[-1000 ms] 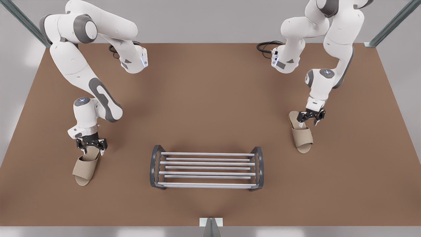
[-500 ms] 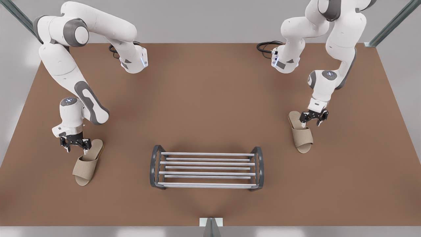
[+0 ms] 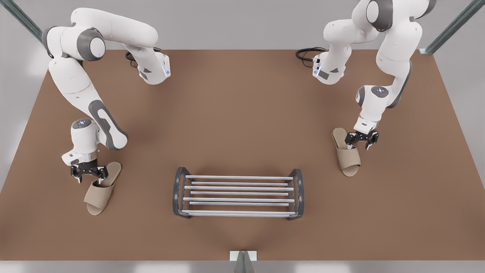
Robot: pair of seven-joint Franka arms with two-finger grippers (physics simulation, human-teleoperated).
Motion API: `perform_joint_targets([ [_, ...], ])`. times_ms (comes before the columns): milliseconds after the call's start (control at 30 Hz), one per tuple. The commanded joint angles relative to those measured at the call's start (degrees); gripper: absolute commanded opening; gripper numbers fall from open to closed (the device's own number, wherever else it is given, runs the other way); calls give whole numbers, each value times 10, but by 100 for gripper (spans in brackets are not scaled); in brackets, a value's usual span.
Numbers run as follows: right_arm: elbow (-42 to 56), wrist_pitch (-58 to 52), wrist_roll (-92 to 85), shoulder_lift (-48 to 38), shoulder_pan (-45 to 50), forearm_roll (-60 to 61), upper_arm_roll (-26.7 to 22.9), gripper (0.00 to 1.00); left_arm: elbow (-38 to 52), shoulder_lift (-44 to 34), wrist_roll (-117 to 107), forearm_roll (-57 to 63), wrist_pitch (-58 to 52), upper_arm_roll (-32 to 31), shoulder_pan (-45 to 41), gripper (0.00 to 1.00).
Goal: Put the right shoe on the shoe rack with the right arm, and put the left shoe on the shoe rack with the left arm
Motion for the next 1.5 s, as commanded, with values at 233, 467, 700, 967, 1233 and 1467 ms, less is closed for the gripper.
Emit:
perform_joint_targets([
  [233,1,0,-24,0,5,30,-1,100,1,18,10,-1,0,1,-1,99],
  [467,15,0,-24,1,7,49,0,100,4,15,9,1,0,1,-1,77],
  [700,31,-2,-24,9,1,50,-9,100,5,12,9,-1,0,3,1,52],
  [967,47,-2,-23,15,19,82,-9,100,5,11,9,-3,0,8,1,31],
  [1233,71,-2,-23,32,21,83,-9,100,26,10,8,-5,0,12,6,21],
  [1467,82,-2,-23,37,45,122,-9,100,53,-7,-2,3,-1,2,20,21],
])
